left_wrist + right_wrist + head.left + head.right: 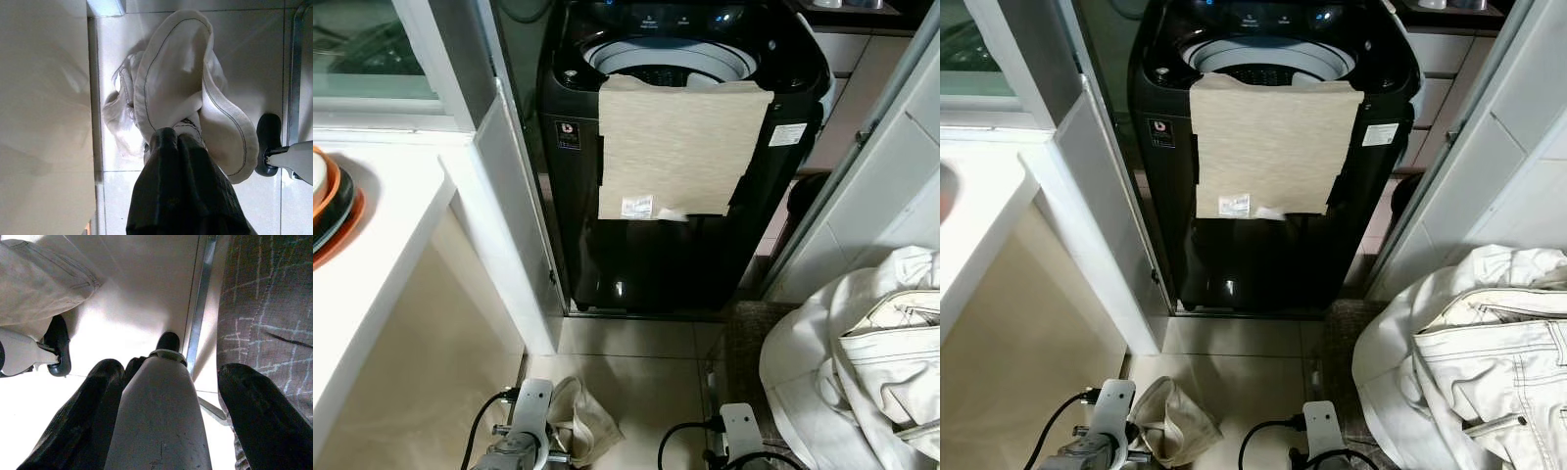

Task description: Clothes washing

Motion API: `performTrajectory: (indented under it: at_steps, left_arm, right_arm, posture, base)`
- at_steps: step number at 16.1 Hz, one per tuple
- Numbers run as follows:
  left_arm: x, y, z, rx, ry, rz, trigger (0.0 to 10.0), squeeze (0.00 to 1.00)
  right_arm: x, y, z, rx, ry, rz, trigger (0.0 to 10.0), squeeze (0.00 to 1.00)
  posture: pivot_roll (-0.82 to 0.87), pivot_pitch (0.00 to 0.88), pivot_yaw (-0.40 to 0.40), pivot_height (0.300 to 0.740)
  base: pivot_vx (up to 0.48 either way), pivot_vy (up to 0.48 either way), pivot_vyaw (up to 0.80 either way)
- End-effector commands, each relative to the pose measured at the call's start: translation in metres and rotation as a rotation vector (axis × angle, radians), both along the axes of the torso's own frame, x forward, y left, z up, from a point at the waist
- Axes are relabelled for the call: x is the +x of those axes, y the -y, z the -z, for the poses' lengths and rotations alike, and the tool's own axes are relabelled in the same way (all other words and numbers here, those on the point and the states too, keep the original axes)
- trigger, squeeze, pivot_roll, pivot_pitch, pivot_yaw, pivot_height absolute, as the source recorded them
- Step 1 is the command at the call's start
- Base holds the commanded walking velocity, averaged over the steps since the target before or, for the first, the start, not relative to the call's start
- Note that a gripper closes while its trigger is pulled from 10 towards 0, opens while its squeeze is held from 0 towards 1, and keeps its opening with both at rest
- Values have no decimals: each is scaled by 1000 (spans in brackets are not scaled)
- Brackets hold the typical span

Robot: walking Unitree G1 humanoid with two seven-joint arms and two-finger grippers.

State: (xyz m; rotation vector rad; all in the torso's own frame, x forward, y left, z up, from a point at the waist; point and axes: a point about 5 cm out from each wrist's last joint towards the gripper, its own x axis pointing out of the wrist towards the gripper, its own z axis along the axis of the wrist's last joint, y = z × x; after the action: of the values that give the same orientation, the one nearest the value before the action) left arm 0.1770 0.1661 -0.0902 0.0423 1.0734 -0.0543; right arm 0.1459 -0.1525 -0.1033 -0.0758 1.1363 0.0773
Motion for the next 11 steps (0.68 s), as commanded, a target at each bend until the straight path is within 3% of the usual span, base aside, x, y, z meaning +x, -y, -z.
performTrajectory:
  at_steps: [1, 11]
  left_arm:
    - [0, -1, 0, 8, -4, -8, 10000, 0]
    - [0, -1, 0, 8, -4, -8, 10000, 0]
  right_arm:
    - [-8, 1, 3, 3, -36, 0, 10000, 0]
    - [-8, 1, 3, 3, -36, 0, 10000, 0]
  posture:
    - [7, 30, 24, 740]
    - [7, 30, 24, 740]
  base:
    - [0, 0, 0]
    - [0, 0, 0]
